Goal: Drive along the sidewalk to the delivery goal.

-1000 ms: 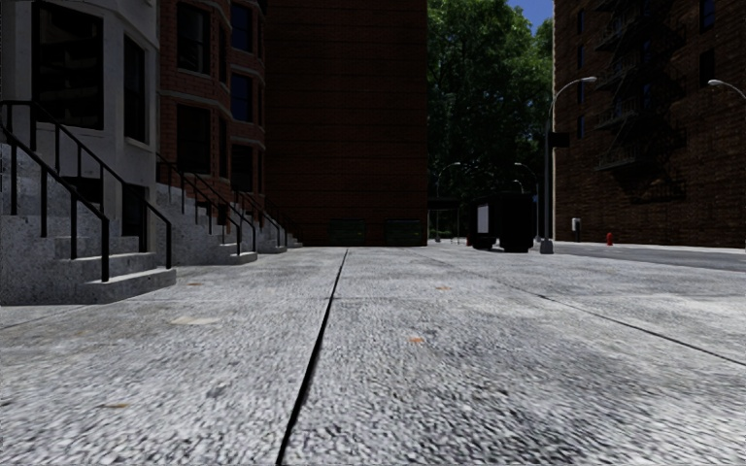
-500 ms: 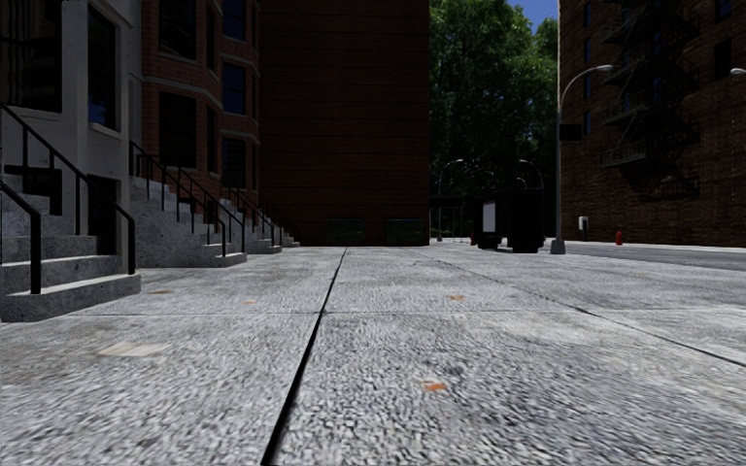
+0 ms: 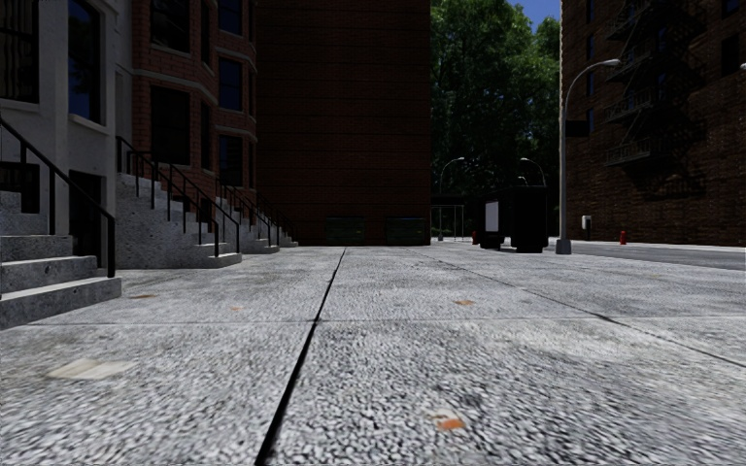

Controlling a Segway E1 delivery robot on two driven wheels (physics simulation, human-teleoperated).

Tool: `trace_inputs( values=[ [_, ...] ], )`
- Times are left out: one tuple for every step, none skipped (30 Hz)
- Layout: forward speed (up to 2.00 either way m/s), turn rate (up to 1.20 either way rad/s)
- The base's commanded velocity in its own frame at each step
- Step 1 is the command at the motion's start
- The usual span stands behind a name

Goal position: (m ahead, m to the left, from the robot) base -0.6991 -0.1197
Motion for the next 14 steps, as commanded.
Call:
trace_inputs(
  values=[
    [0.0,0.0],
    [0.0,0.0],
    [0.0,0.0],
    [0.0,0.0],
    [0.0,0.0],
    [0.0,0.0],
    [0.0,0.0],
    [0.0,0.0],
    [0.0,0.0],
    [0.0,0.0],
    [0.0,0.0],
    [0.0,0.0],
    [0.0,0.0],
    [0.0,0.0]
  ],
)
